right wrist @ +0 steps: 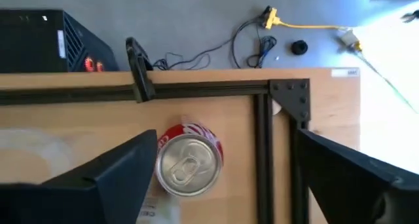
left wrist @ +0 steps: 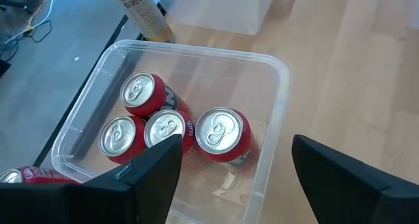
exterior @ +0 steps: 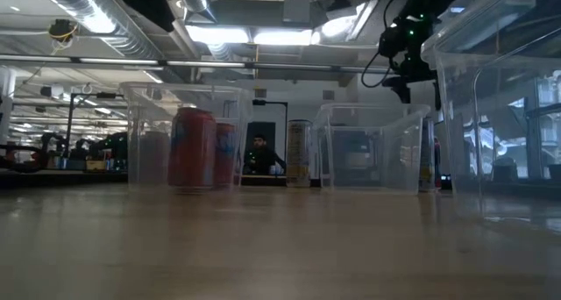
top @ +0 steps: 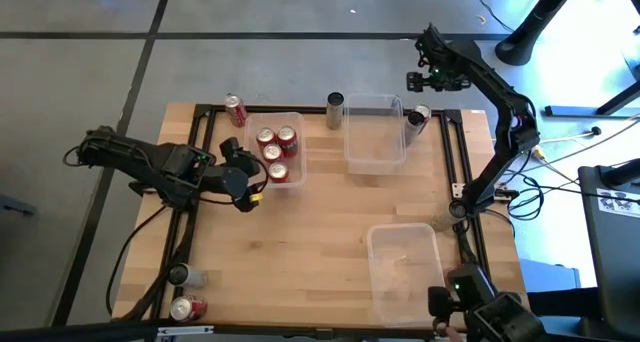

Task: Sort soda cans
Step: Put the red-white soda can into the top right transparent bin

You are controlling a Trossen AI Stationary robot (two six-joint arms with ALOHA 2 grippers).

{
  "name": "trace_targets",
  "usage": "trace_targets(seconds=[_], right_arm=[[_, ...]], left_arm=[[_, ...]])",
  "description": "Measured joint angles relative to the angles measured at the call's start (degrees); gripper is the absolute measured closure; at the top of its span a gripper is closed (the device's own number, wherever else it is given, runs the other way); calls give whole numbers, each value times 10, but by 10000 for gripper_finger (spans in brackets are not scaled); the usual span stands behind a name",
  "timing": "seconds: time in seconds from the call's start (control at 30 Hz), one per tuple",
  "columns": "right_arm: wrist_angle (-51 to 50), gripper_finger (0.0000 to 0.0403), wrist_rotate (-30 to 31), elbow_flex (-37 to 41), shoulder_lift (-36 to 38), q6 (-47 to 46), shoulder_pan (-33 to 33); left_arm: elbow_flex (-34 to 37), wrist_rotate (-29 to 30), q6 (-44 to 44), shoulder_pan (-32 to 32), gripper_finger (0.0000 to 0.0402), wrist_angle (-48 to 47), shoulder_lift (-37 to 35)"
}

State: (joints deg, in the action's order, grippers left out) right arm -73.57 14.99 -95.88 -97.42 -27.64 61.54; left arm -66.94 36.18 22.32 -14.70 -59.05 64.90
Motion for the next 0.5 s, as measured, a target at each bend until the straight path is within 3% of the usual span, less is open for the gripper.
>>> trace_targets(seconds=[0.23, 0.5], right_arm=[[-5, 51, -27, 0, -3, -41, 0], [8, 54, -17, 5, -4, -83, -10]], left_arm=[[0, 0, -3, 0, 125, 0, 0], [0, 0, -7, 0, 125, 0, 0]])
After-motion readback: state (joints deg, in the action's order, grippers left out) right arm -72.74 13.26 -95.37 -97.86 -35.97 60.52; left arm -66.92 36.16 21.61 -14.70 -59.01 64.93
